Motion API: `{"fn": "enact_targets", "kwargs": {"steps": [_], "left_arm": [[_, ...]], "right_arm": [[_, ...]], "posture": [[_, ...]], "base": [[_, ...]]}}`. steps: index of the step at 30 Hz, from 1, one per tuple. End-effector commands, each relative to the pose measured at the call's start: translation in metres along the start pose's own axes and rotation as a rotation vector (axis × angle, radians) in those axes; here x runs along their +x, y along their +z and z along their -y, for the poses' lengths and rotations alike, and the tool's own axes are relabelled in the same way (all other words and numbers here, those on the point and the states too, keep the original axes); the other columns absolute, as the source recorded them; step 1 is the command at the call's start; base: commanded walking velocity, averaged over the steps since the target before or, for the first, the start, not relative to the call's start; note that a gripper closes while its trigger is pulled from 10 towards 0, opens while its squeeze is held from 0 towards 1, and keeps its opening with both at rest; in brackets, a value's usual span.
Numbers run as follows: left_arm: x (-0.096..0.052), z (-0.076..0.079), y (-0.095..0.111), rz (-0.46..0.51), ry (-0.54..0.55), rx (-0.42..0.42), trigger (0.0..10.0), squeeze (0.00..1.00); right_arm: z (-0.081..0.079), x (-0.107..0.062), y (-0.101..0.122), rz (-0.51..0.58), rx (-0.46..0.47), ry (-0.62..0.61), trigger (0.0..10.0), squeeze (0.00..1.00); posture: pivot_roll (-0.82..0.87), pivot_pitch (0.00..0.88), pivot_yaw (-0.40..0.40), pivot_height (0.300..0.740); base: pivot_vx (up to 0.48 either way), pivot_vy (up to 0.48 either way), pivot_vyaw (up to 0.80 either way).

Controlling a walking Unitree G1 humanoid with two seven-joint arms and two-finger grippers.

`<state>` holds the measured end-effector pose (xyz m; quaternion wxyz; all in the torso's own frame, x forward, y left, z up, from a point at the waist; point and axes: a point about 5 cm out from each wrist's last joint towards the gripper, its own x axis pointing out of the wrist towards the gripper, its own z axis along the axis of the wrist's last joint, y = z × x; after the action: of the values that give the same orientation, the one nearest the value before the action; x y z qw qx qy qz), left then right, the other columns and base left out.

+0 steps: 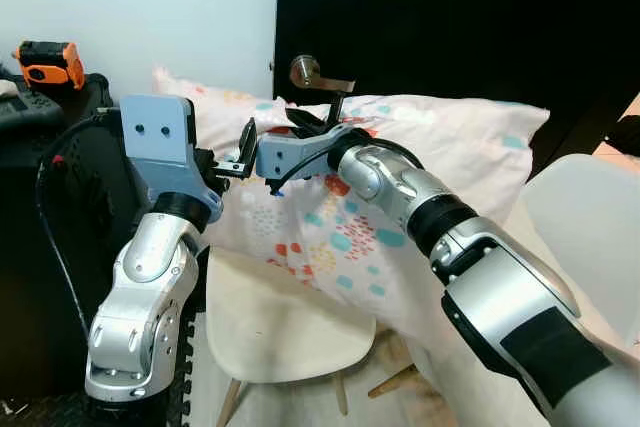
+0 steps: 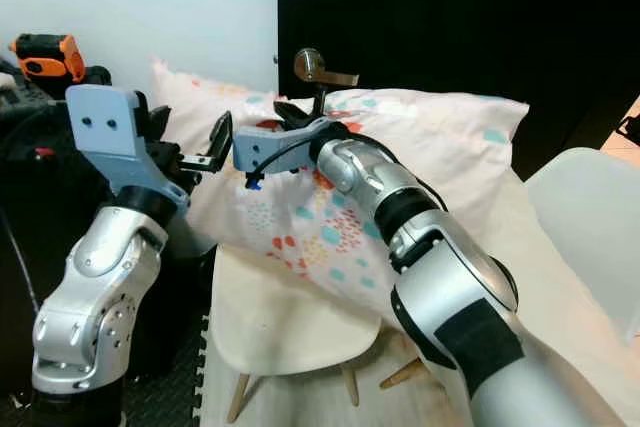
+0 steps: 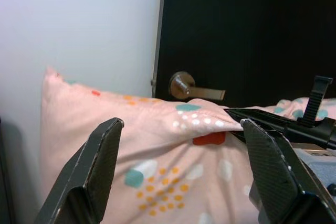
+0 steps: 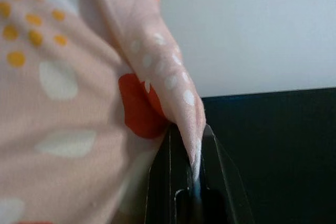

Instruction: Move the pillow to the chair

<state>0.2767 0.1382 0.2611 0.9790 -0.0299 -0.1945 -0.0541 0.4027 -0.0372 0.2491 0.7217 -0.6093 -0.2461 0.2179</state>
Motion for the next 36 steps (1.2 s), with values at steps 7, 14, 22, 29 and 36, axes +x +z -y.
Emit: {"fn": "enact_targets", "kwargs": {"steps": [7,14,22,29,36], "left_arm": [[-0.002,0.004,-0.004,-0.036,-0.012,-0.009,10.0,0.00],[-0.001,0.005,-0.003,-0.032,-0.014,-0.009,10.0,0.00],[-0.003,0.007,-0.003,-0.038,-0.013,-0.010,10.0,0.00],[-0.006,0.009,-0.004,-0.048,-0.008,-0.012,10.0,0.00],[-0.006,0.008,-0.004,-0.051,-0.004,-0.011,10.0,0.00]], "right_arm": [[0.009,0.005,0.009,0.030,-0.041,-0.031,10.0,0.00],[0.008,0.005,0.008,0.028,-0.062,-0.018,10.0,0.00],[0.003,0.009,0.017,0.043,-0.106,0.012,10.0,0.00],[0.013,0.015,0.016,-0.055,-0.016,-0.032,10.0,1.00],[0.022,0.015,0.007,-0.146,0.035,-0.104,10.0,1.00]], "posture": [[0.12,0.000,-0.103,0.600],[0.12,0.000,-0.106,0.575],[0.13,0.000,-0.120,0.550],[0.14,0.000,-0.125,0.541],[0.14,0.000,-0.127,0.541]], "base": [[0.000,0.000,0.00],[0.000,0.000,0.00],[0.000,0.000,0.00],[0.000,0.000,0.00],[0.000,0.000,0.00]]}}
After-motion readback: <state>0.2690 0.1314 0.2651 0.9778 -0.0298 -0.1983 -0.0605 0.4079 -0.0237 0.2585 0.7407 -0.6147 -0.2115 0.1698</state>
